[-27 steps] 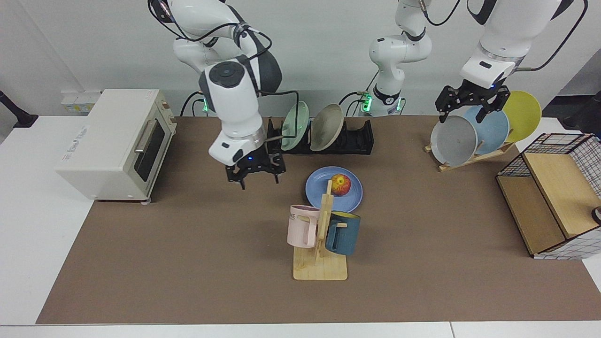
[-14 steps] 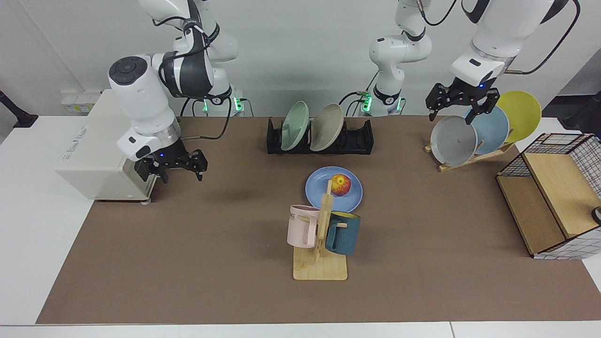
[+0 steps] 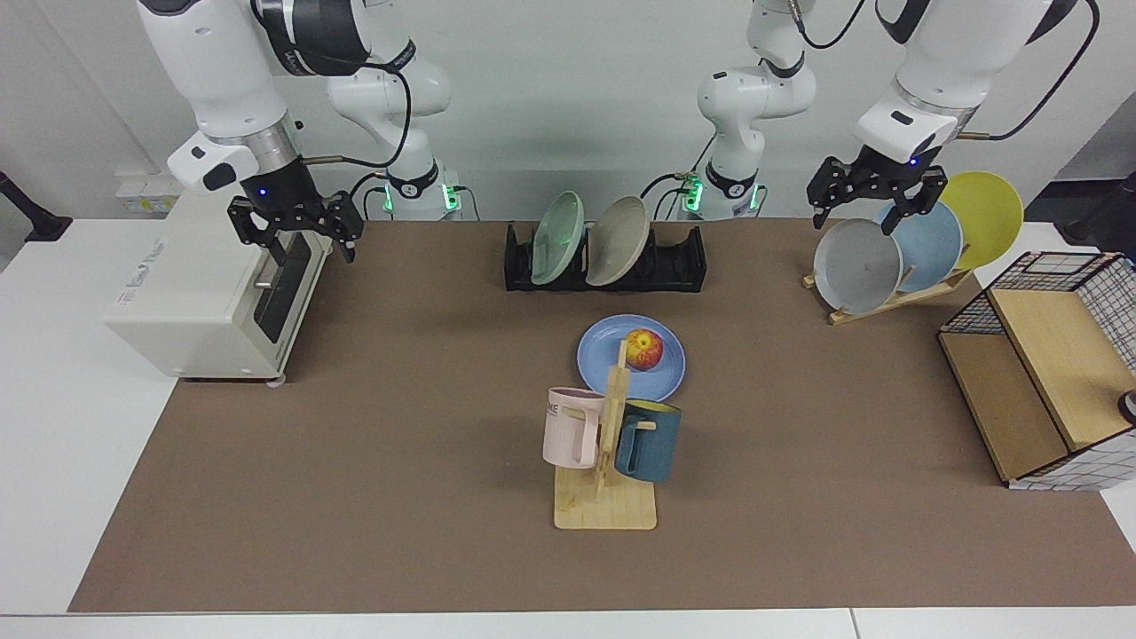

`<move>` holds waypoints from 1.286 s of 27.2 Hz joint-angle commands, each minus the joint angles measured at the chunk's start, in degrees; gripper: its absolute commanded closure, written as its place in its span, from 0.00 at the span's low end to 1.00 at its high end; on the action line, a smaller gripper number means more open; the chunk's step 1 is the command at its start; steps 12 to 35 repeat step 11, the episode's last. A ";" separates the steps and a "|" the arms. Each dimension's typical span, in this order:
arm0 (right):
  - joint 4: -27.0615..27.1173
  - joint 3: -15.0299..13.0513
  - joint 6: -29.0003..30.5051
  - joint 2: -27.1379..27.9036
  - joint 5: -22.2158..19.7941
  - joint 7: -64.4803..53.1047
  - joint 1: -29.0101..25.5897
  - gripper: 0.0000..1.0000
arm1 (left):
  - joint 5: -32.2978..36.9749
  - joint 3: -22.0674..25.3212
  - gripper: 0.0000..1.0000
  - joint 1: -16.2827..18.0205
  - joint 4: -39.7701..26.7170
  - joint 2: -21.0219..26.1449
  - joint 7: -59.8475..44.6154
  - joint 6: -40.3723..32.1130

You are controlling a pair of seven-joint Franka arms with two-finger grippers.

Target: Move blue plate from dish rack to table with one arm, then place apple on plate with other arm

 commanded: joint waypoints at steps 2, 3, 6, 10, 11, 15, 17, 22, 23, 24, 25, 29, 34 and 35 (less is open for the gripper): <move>1.41 -0.17 -1.61 0.92 0.49 4.10 0.25 0.00 | -0.19 0.15 0.00 0.35 0.63 -0.55 -0.39 -2.31; 1.41 -0.17 -1.43 0.92 0.93 4.01 0.34 0.00 | -0.20 0.24 0.00 0.35 0.63 -0.55 -0.39 -2.84; 1.41 -0.17 -1.52 0.92 1.37 4.27 0.43 0.00 | -0.28 0.33 0.00 0.35 0.63 -0.55 -0.48 -3.55; 1.41 -0.17 -1.43 0.92 1.11 4.36 0.43 0.00 | -0.37 0.24 0.00 0.26 0.63 -0.55 -0.39 -3.37; 1.32 -0.17 -1.43 0.84 1.02 4.19 0.43 0.00 | -0.37 0.33 0.00 0.26 0.72 -0.55 -0.39 -3.37; 1.32 -0.17 -1.43 0.84 1.02 4.19 0.43 0.00 | -0.37 0.33 0.00 0.26 0.72 -0.55 -0.39 -3.37; 1.32 -0.17 -1.43 0.84 1.02 4.19 0.43 0.00 | -0.37 0.33 0.00 0.26 0.72 -0.55 -0.39 -3.37; 1.32 -0.17 -1.43 0.84 1.02 4.19 0.43 0.00 | -0.37 0.33 0.00 0.26 0.72 -0.55 -0.39 -3.37; 1.32 -0.17 -1.43 0.84 1.02 4.19 0.43 0.00 | -0.37 0.33 0.00 0.26 0.72 -0.55 -0.39 -3.37; 1.32 -0.17 -1.43 0.84 1.02 4.19 0.43 0.00 | -0.37 0.33 0.00 0.26 0.72 -0.55 -0.39 -3.37; 1.32 -0.17 -1.43 0.84 1.02 4.19 0.43 0.00 | -0.37 0.33 0.00 0.26 0.72 -0.55 -0.39 -3.37; 1.32 -0.17 -1.43 0.84 1.02 4.19 0.43 0.00 | -0.37 0.33 0.00 0.26 0.72 -0.55 -0.39 -3.37; 1.32 -0.17 -1.43 0.84 1.02 4.19 0.43 0.00 | -0.37 0.33 0.00 0.26 0.72 -0.55 -0.39 -3.37; 1.32 -0.17 -1.43 0.84 1.02 4.19 0.43 0.00 | -0.37 0.33 0.00 0.26 0.72 -0.55 -0.39 -3.37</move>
